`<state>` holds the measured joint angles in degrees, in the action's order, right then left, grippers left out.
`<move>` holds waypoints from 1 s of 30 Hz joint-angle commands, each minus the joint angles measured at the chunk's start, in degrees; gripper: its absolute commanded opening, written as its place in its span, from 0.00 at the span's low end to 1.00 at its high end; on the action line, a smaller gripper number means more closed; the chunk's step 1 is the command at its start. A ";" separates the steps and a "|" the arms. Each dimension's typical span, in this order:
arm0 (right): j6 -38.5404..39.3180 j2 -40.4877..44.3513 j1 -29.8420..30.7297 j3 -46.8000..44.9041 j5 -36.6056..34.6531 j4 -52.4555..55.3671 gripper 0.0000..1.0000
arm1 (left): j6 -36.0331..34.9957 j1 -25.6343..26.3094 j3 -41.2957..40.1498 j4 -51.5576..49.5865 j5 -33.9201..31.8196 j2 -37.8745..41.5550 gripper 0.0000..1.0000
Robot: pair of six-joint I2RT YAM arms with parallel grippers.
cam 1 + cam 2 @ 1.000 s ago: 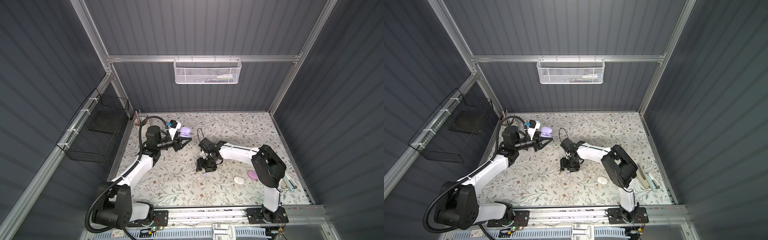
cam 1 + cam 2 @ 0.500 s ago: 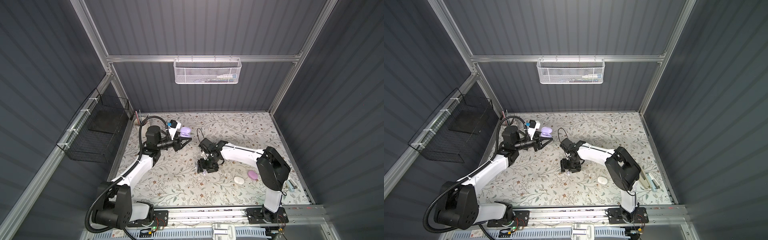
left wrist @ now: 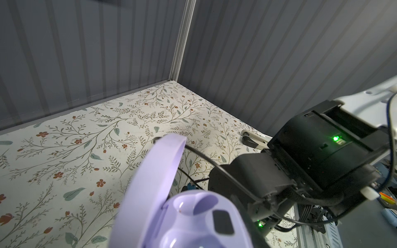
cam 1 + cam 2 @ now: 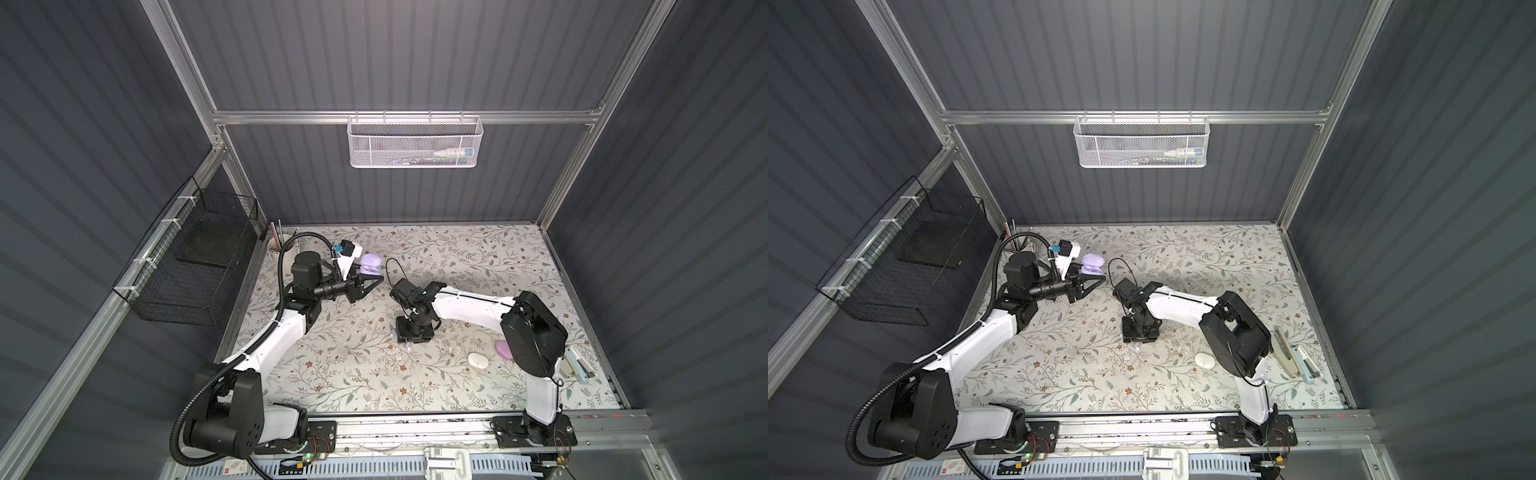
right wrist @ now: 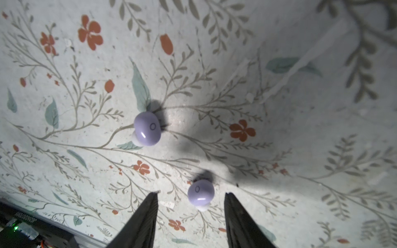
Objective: Insert wireless bluetooth earbuds into charging case
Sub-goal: Pick up the wireless bluetooth earbud from the center of the table.
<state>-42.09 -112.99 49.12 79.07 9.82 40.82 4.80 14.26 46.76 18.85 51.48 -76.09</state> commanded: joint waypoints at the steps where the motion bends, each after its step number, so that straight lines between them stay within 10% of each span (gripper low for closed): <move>1: -2.72 -1.21 0.12 1.62 -2.25 2.08 0.50 | 0.31 -0.20 1.35 -0.97 0.35 0.57 0.14; 30: -6.33 -4.58 1.50 0.78 -2.08 4.07 0.30 | 1.94 -0.20 -0.44 1.33 0.22 1.18 0.14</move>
<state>-47.55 -115.15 50.04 79.64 8.56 42.65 6.07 14.26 46.74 19.33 51.48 -76.09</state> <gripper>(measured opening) 0.310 0.425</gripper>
